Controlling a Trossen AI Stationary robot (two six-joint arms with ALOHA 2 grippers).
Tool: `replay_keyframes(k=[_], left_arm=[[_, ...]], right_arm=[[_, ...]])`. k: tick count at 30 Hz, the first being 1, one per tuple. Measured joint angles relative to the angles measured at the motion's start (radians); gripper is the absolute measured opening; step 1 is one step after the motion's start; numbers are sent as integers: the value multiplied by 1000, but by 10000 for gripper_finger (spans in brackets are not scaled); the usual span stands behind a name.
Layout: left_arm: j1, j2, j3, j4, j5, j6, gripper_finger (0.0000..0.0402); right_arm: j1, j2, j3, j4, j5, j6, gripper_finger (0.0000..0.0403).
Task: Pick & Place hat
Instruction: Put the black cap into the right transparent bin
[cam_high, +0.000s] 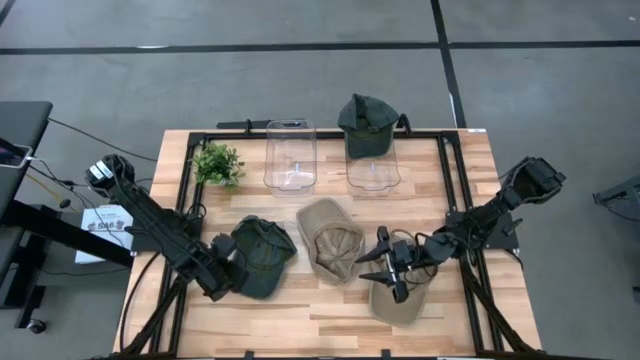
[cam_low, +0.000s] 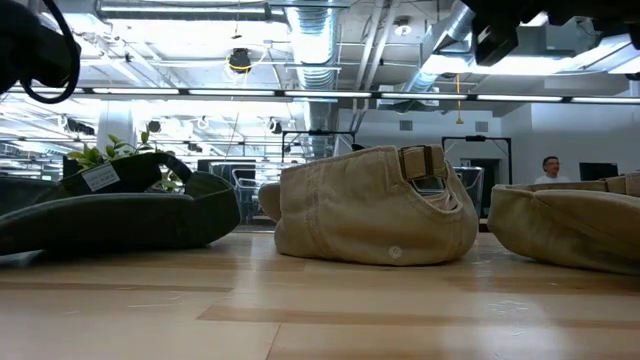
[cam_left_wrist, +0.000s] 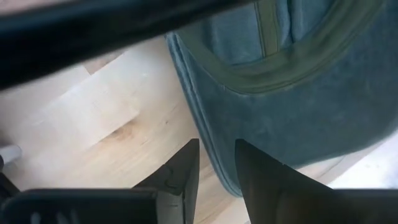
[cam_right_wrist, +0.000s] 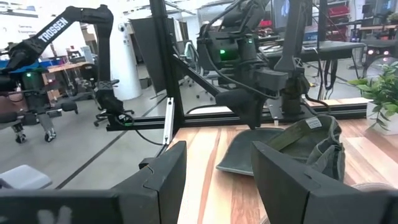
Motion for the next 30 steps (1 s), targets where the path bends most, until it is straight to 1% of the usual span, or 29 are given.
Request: replay_keyframes(k=[7,11,14,19,30], left_arm=[[39,0,-2,3,2,16,99],[73,0,-62,50,111,22,99],[83,0,-131,154,145,9,99],[87,-2,-184,313,138,8,99],[84,-2,-210,424,100,18,99]], right_arm=[[13,0,0,0,0,0,169],[13,0,0,1,0,0,169],[13,0,0,0,0,0,170],[13,0,0,0,0,0,171],[13,0,0,0,0,8,169]])
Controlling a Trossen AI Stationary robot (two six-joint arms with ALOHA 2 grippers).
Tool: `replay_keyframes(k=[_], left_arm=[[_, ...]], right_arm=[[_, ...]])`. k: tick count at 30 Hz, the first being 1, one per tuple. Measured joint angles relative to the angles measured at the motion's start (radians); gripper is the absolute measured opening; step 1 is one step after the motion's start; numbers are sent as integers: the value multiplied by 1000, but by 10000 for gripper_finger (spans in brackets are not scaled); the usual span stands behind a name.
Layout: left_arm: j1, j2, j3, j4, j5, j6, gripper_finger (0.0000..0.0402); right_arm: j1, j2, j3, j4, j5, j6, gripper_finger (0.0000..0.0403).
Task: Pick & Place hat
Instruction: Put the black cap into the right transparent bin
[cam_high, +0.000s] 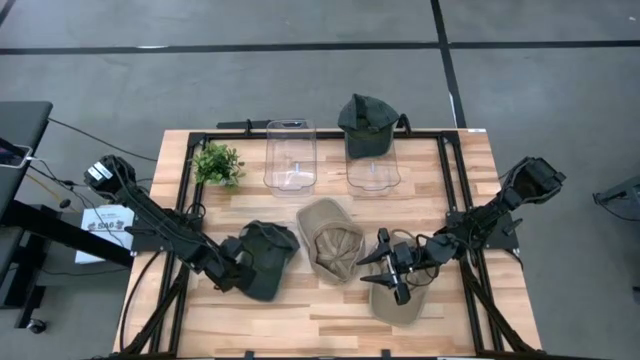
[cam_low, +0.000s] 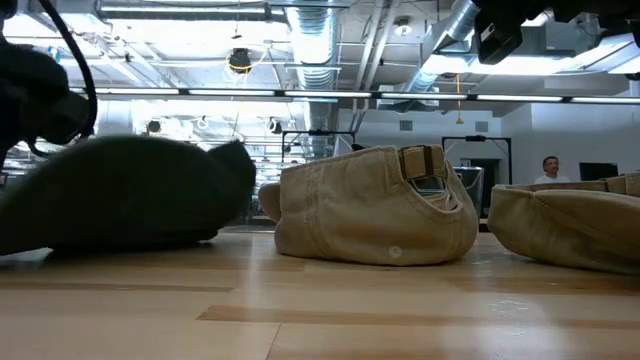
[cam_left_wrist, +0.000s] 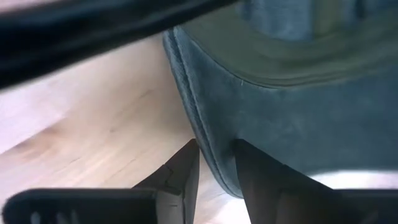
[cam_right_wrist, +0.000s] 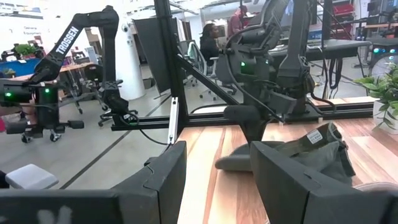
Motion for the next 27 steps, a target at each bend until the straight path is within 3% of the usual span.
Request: replay_keyframes(k=[11,17,19,27], left_arm=[[0,0,0,117,-59,39,93],[0,0,0,157,-142,52,21],[0,-7,1,176,-165,76,13],[-16,-162,3,184,-282,162,12]], right_arm=[[0,0,0,0,2,0,168],[0,0,0,0,2,0,167],[0,0,0,0,2,-1,166],[-4,0,8,4,3,-35,167]])
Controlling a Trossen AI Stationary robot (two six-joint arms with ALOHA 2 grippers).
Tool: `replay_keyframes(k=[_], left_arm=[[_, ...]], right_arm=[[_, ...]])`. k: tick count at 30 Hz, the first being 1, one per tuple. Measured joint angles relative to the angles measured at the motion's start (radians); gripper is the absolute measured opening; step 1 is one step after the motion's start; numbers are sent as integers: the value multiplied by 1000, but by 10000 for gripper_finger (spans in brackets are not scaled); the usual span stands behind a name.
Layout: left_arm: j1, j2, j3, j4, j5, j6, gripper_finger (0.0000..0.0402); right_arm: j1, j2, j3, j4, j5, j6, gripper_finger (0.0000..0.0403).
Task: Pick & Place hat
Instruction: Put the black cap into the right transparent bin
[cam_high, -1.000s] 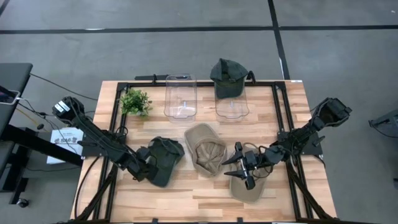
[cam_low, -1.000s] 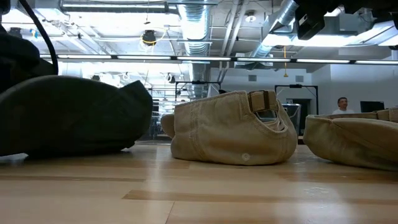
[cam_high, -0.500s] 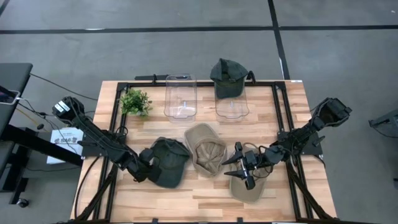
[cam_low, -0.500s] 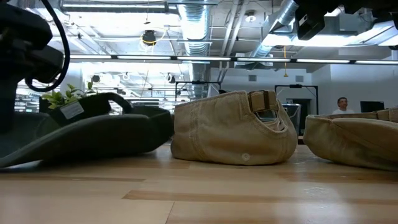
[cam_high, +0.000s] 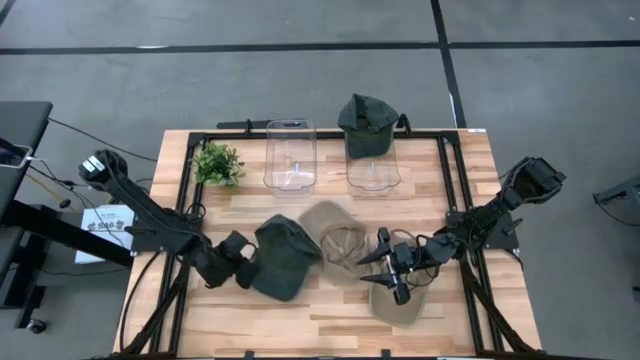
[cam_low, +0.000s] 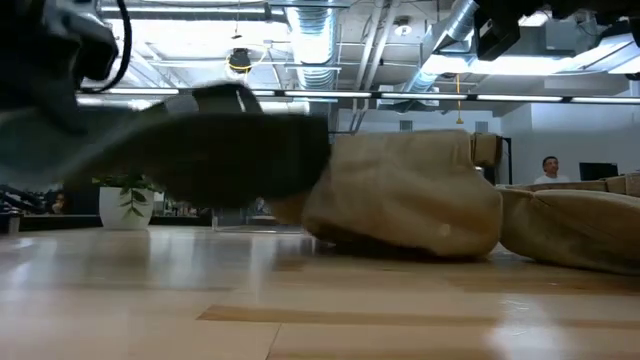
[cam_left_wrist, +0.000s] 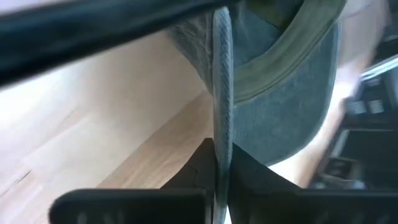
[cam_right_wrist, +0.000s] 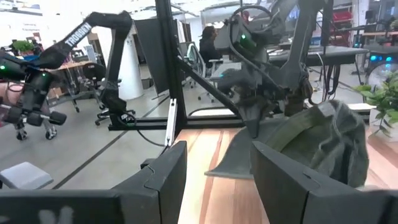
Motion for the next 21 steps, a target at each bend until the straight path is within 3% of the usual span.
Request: replay_keyframes(k=[8,14,21], left_arm=[[-35,-112,1,37,-177,151,12],[-45,-142,1,61,-243,329,13],[-44,-152,1,111,-332,525,13]], right_arm=[[-48,0,55,-1,57,-64,143],[-88,0,110,-1,132,-107,113],[-127,0,192,-2,139,-228,73]])
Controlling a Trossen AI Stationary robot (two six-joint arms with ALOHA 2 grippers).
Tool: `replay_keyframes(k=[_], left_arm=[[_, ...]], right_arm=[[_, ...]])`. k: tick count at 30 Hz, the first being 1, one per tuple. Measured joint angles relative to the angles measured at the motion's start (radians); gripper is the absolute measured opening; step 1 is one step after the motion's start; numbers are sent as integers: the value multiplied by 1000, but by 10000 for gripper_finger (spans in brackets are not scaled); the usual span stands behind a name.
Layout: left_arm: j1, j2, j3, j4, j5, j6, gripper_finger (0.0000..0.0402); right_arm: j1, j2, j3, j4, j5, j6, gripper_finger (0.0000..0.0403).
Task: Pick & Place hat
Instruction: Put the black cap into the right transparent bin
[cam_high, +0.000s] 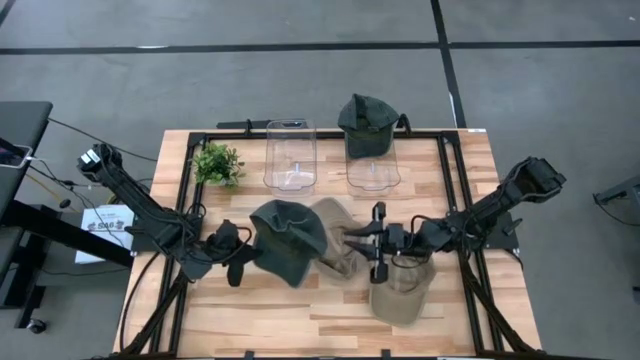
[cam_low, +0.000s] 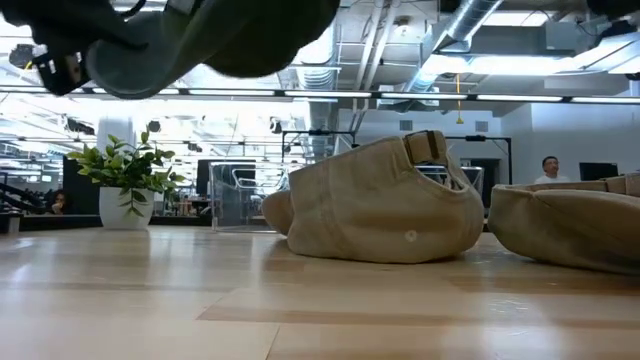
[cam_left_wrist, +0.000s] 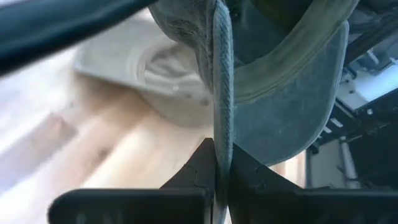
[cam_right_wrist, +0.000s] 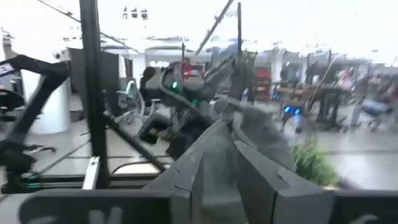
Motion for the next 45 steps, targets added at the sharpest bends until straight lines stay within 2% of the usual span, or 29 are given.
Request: replay_keyframes(k=[3,6,8,11,14,17,21,24,32,35,38,40,45], left_arm=[[0,11,0,40,-81,101,14],[1,39,0,63,-185,186,14],[10,63,0,83,-237,225,14],[46,106,0,93,-246,242,14],[91,170,0,151,-227,241,14],[133,248,0,270,-192,273,14],[195,311,0,445,-44,367,15],[208,347,0,511,16,398,15],[212,367,0,549,68,401,15],[212,367,0,549,71,401,15],[212,367,0,549,71,401,15],[212,367,0,549,69,402,15],[214,367,0,549,62,402,15]], right_arm=[[-10,0,40,-1,41,-100,49],[-15,0,75,-1,144,-235,14],[-15,0,93,-1,231,-336,5],[-23,0,119,40,367,-486,6],[-53,0,142,61,386,-539,1],[-86,5,173,37,325,-484,1],[-107,25,210,-96,124,-383,0],[-106,23,260,-268,-13,-290,0],[-163,24,484,-955,-45,-152,0],[-197,23,564,-1159,-109,-98,0],[-224,23,614,-1281,-200,-52,0],[-227,23,618,-1302,-243,-40,0],[-216,65,618,-1331,-266,-13,0]])
